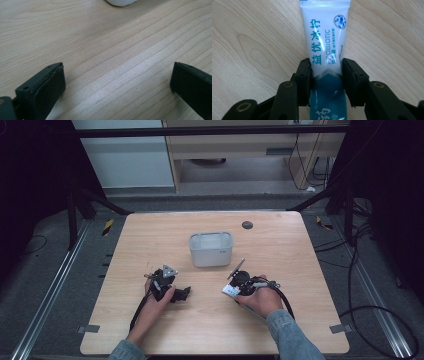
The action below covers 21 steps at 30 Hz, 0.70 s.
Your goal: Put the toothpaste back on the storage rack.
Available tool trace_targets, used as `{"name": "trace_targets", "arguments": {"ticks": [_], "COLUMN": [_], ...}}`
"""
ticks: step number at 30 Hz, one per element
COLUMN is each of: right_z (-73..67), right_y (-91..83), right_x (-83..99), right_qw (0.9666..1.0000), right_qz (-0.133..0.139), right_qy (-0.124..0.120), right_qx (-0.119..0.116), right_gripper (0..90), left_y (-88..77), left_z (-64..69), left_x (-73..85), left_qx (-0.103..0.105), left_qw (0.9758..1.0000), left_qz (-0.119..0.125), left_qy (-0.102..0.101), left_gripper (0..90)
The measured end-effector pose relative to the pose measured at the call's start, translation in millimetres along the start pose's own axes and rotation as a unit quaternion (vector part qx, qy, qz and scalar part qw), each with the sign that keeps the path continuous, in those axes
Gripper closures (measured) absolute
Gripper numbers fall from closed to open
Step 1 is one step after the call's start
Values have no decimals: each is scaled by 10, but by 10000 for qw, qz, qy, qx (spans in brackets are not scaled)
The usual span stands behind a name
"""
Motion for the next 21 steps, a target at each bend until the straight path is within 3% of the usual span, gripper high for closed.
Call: {"name": "trace_targets", "arguments": {"ticks": [13,15,21], "right_z": [21,23,34], "right_y": [-49,-89,-125], "right_x": [17,13,41], "right_qw": [9996,9993,9985], "right_qz": [285,361,464], "right_qy": [-10,93,284], "right_qx": [-46,-83,-111], "right_gripper": [720,768,787], "left_y": [0,0,0], "left_z": [0,0,0], "left_x": [0,0,0], "left_qx": [0,1,1], "left_qw": [10000,10000,10000], "left_qz": [0,-1,0], "left_qy": [-1,0,0], "left_gripper": [0,0,0]}}
Point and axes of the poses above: each handheld gripper's, and its own axes: y roughly forward along the jaws, x roughly out of its underside, z roughly to its right, the point moved 7 cm from there along y, roughly forward along the jaws, and after that the axes turned 9 degrees about y, right-handed, at the moved point
